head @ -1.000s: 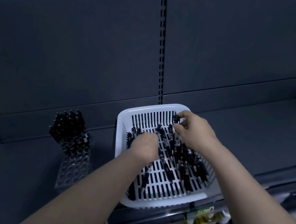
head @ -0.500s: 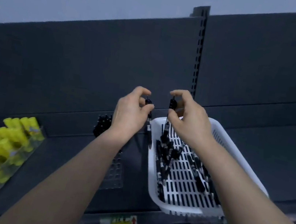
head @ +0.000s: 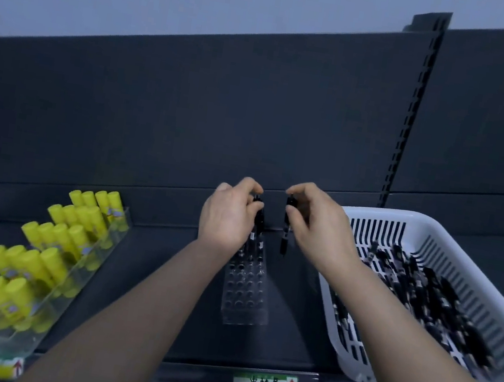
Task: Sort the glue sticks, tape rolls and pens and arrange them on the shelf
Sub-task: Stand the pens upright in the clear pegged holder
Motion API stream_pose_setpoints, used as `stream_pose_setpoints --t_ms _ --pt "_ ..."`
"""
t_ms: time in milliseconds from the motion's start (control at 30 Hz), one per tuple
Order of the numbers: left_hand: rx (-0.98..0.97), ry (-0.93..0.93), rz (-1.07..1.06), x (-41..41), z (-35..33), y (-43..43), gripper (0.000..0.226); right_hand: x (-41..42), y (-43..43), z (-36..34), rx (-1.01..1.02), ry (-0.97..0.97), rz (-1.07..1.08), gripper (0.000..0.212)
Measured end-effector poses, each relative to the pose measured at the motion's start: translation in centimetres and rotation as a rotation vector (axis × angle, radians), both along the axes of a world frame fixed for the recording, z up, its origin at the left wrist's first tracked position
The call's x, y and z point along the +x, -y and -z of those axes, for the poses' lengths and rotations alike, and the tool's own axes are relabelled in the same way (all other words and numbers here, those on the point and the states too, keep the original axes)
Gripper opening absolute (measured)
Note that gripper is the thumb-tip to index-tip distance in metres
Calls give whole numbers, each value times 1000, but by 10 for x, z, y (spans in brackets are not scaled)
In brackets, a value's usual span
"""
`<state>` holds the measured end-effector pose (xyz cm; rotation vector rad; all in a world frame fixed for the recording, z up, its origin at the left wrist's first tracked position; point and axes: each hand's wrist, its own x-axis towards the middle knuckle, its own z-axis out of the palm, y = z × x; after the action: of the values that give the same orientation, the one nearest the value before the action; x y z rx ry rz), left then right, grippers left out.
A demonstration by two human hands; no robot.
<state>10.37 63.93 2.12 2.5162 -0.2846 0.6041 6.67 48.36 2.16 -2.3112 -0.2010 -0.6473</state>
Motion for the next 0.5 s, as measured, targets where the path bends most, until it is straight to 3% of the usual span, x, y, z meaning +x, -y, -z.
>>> stream_pose_setpoints --t_ms 500 --pt "182 -7 -26 10 19 -11 19 9 -17 9 37 3 56 22"
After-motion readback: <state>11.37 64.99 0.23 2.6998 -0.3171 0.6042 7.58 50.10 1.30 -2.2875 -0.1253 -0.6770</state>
